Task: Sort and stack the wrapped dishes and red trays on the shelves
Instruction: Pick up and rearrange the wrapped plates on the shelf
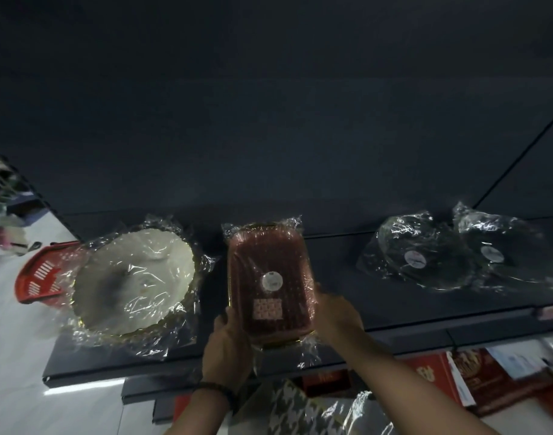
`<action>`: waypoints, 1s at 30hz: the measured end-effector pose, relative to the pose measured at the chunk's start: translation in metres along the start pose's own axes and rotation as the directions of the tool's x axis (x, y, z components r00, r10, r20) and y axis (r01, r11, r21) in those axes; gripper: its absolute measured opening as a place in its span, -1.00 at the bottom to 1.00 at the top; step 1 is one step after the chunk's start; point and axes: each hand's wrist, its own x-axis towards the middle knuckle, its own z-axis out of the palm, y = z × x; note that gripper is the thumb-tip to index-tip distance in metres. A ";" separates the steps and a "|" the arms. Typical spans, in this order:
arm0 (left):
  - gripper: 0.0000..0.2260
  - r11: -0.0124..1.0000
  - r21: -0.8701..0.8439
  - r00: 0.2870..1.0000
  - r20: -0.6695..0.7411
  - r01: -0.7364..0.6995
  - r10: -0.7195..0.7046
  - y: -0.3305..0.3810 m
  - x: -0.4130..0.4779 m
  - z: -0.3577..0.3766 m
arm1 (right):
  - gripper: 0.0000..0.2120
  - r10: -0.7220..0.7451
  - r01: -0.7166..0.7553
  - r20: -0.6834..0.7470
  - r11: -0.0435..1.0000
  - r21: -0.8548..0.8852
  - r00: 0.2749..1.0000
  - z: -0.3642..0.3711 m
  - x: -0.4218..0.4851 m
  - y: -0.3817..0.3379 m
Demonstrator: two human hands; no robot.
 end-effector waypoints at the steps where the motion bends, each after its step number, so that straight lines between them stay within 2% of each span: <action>1: -0.48 1.000 0.017 1.000 0.017 0.007 -0.007 0.000 0.000 0.000 | -0.63 -0.007 0.007 0.010 1.000 -0.002 1.000 0.000 0.001 0.003; 3: -0.42 0.990 0.121 0.996 0.030 0.078 -0.082 0.001 -0.001 -0.001 | -0.65 -0.036 0.035 0.038 0.999 0.029 0.999 -0.001 0.003 0.009; 5: -0.43 0.929 0.324 0.984 -0.032 0.178 -0.177 0.017 0.000 -0.001 | -0.59 -0.077 0.069 0.062 0.991 0.114 0.995 -0.006 0.005 0.019; 7: -0.46 0.916 0.359 0.982 -0.119 0.179 -0.145 0.041 0.001 0.002 | -0.47 -0.082 0.075 0.023 0.970 0.231 0.996 -0.014 0.003 0.039; 9: -0.49 0.945 0.326 0.988 -0.141 -0.012 0.061 0.074 0.008 0.016 | -0.49 -0.048 0.077 -0.090 0.933 0.351 0.995 -0.023 0.001 0.072; 11: -0.62 0.933 0.292 0.960 -0.118 -0.212 0.254 0.116 0.015 0.033 | -0.64 0.018 0.076 -0.212 0.900 0.430 0.977 -0.035 -0.003 0.114; 14: -0.79 0.907 0.217 0.922 -0.057 -0.362 0.382 0.184 0.025 0.061 | -0.86 0.116 0.056 -0.326 0.879 0.473 0.938 -0.058 -0.009 0.183; 16: -0.79 0.884 0.187 0.901 0.007 -0.428 0.434 0.224 0.030 0.082 | -0.87 0.195 -0.006 -0.325 0.865 0.502 0.925 -0.075 -0.011 0.231; 22: -0.77 0.818 0.145 0.829 0.142 -0.557 0.540 0.320 0.048 0.141 | -0.88 0.369 -0.186 -0.358 0.872 0.453 0.858 -0.102 -0.006 0.362; 26: -0.66 0.792 0.206 0.816 0.222 -0.575 0.535 0.357 0.058 0.175 | -0.61 0.368 -0.209 -0.404 0.899 0.385 0.837 -0.113 0.007 0.423; 30: -0.67 0.800 0.282 0.847 0.225 -0.529 0.481 0.363 0.059 0.195 | -0.51 0.316 -0.226 -0.349 0.935 0.274 0.882 -0.119 0.022 0.454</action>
